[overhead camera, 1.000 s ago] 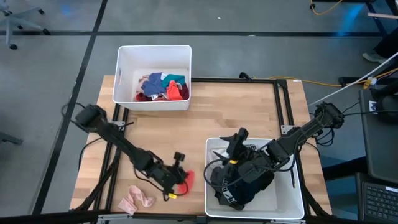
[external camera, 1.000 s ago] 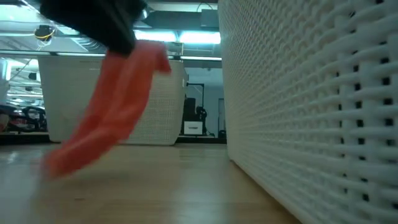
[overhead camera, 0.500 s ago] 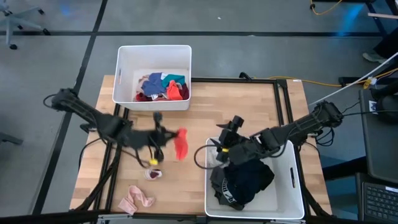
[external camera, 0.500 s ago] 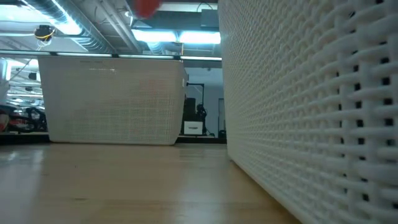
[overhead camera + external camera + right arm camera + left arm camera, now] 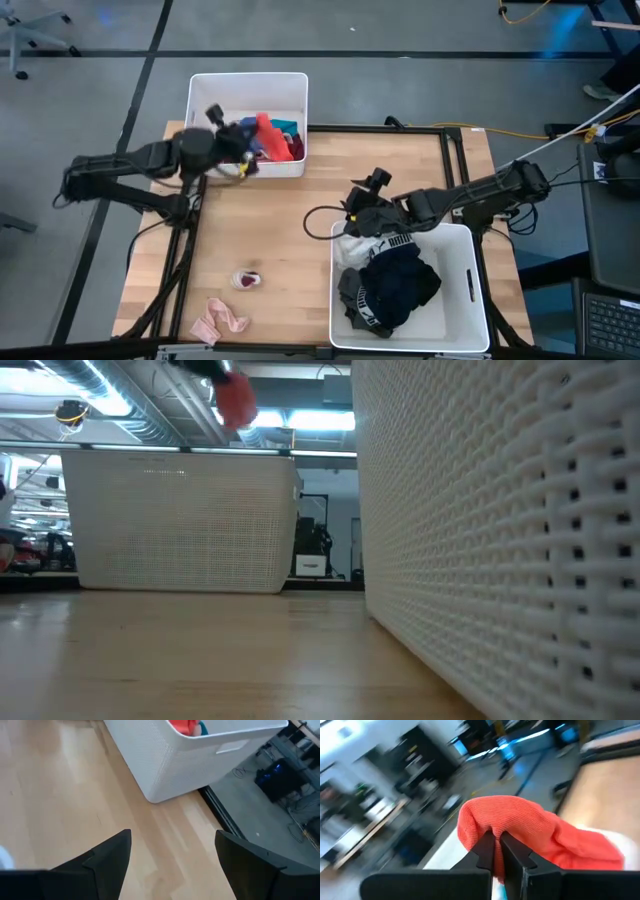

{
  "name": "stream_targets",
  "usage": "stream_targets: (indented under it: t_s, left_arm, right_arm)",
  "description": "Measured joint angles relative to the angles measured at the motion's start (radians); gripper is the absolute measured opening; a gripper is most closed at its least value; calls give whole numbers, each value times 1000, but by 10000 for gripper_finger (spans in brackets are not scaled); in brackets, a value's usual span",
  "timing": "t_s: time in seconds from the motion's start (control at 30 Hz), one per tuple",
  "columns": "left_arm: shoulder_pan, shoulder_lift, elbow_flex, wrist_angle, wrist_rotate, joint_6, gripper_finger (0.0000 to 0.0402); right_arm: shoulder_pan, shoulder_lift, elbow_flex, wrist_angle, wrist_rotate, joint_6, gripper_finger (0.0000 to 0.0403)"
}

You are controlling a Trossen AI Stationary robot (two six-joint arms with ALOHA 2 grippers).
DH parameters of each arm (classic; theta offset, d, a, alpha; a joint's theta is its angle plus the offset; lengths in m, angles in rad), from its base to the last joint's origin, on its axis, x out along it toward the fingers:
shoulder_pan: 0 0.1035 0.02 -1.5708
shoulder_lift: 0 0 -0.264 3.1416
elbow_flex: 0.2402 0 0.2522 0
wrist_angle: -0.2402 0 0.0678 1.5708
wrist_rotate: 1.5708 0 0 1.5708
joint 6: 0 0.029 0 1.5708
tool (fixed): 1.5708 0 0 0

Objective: Sort clothes
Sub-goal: Put the orange sock into the top white bin, then put the pink sock into the top white bin

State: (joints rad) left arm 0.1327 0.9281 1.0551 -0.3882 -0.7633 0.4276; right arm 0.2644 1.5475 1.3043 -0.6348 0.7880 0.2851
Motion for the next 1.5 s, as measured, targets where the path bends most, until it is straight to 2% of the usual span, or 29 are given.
stream_targets:
  t_s: [0.2, 0.33, 0.5, 0.7, 0.83, 0.9, 0.97, 1.13, 1.23, 1.3, 1.5]
  left_arm:
    - [259, 10, -48, 3, 23, 33, 7]
    - [387, 28, -86, 37, 68, 18, 19]
    - [460, 77, -95, 39, 168, -46, 46]
    - [473, 108, -95, 35, 181, -103, 110]
    - [455, 95, -95, 29, 182, -107, 159]
    - [443, 78, -78, 1, 215, -129, 178]
    - [426, 58, -51, -25, 286, -166, 192]
    - [350, 7, -34, -54, 546, -243, 204]
    - [277, -7, -34, -60, 690, -273, 205]
    - [214, -7, -34, -76, 751, -290, 205]
    - [-6, 16, -34, -166, 762, -357, 205]
  right_arm:
    - [-5, -1, -17, 53, 5, -4, 288]
    - [-4, 0, -17, 67, 7, -21, 288]
    - [-4, 0, -18, 72, 11, -23, 288]
    - [-4, 1, -19, 100, 13, -35, 288]
    - [-3, 1, -19, 101, 12, -34, 288]
    - [-2, -1, -19, 104, 12, -29, 288]
    - [13, -14, -20, 107, 4, -24, 288]
    - [70, -69, -19, 117, -12, -6, 288]
    - [121, -102, -18, 119, -11, 20, 288]
    - [163, -110, -17, 118, 11, 41, 288]
    - [301, -110, -43, 119, 122, 129, 288]
